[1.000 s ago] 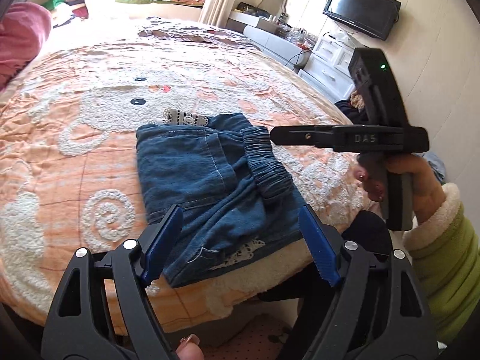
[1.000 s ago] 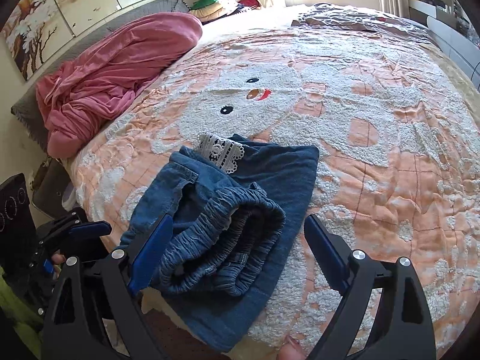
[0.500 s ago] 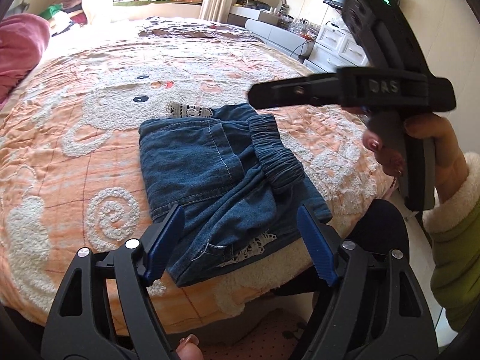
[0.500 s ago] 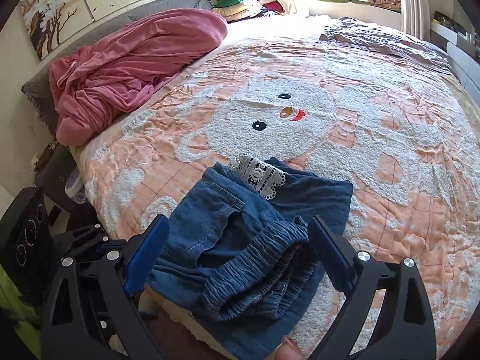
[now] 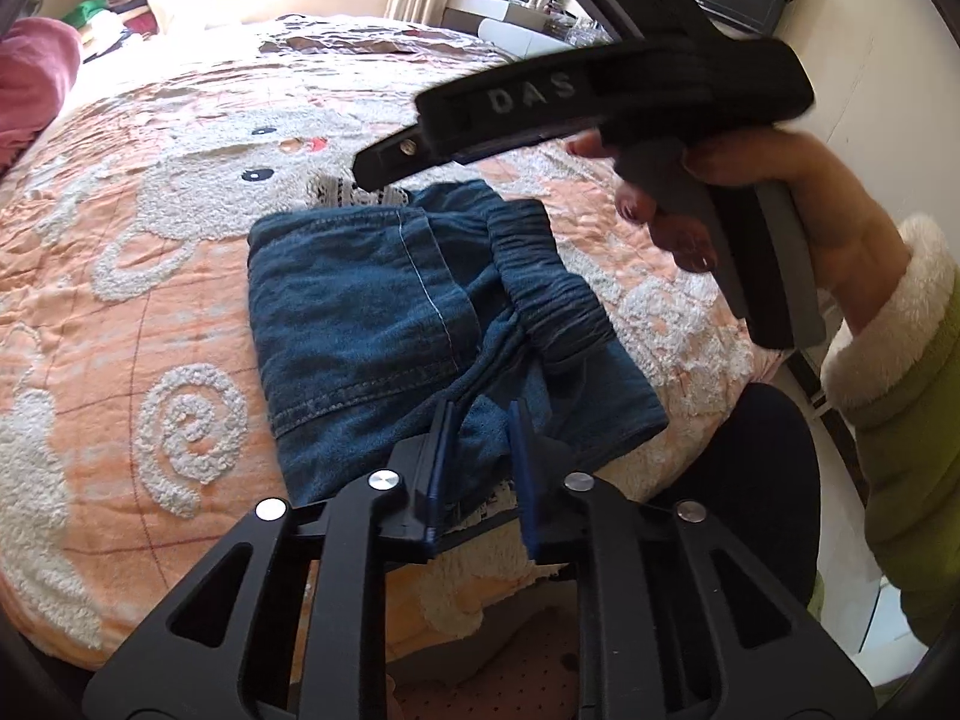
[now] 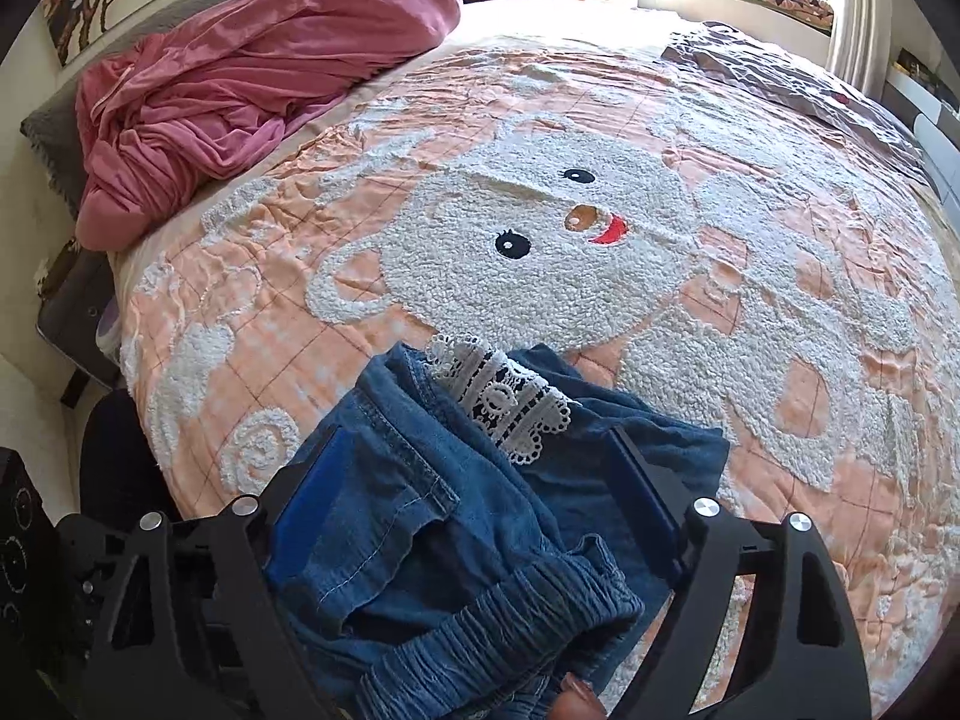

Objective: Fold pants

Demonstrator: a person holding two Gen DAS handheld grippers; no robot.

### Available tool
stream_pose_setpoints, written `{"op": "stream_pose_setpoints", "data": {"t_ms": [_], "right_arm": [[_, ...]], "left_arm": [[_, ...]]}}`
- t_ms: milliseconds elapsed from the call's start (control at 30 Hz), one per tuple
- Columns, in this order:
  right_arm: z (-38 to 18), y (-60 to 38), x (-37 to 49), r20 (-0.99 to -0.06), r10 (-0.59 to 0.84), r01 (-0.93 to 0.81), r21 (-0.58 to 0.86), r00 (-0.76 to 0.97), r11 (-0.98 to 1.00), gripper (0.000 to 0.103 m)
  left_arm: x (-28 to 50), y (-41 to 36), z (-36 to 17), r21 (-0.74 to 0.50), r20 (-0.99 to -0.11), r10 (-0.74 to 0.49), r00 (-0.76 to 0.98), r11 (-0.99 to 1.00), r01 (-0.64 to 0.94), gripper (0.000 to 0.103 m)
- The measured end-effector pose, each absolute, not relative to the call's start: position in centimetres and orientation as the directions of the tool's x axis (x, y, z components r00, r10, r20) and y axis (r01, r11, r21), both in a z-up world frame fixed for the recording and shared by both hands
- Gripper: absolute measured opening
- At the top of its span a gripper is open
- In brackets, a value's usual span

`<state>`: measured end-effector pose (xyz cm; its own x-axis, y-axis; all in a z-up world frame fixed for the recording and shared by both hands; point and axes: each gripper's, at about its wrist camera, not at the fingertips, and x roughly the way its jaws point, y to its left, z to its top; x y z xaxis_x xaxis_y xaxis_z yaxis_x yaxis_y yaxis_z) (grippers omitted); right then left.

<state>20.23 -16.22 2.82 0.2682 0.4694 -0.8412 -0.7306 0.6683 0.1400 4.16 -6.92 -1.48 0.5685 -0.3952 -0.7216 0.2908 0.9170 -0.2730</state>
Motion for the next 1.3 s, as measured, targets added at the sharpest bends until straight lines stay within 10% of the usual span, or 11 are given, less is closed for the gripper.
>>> {"op": "stream_pose_setpoints", "data": {"t_ms": [267,500,1300], "right_arm": [[0.2,-15.1,19.9,-0.893,0.402,-0.764,0.111,0.204,0.636,0.054],[0.0,-13.9,17.9,-0.882,0.375,-0.780,0.013,0.286,0.625,0.005],[0.9,-13.0,20.6,-0.844,0.405,-0.717,0.036,0.351,0.697,0.009]], "left_arm": [[3.7,-8.0,-2.3,-0.240,-0.735,-0.393,0.553,0.913,0.330,0.010],[4.1,-7.6,-2.7,-0.268,-0.734,-0.410,0.542,0.907,0.323,0.010],[4.3,-7.2,-2.4,-0.286,-0.730,-0.416,0.543,0.907,0.310,0.010]]}}
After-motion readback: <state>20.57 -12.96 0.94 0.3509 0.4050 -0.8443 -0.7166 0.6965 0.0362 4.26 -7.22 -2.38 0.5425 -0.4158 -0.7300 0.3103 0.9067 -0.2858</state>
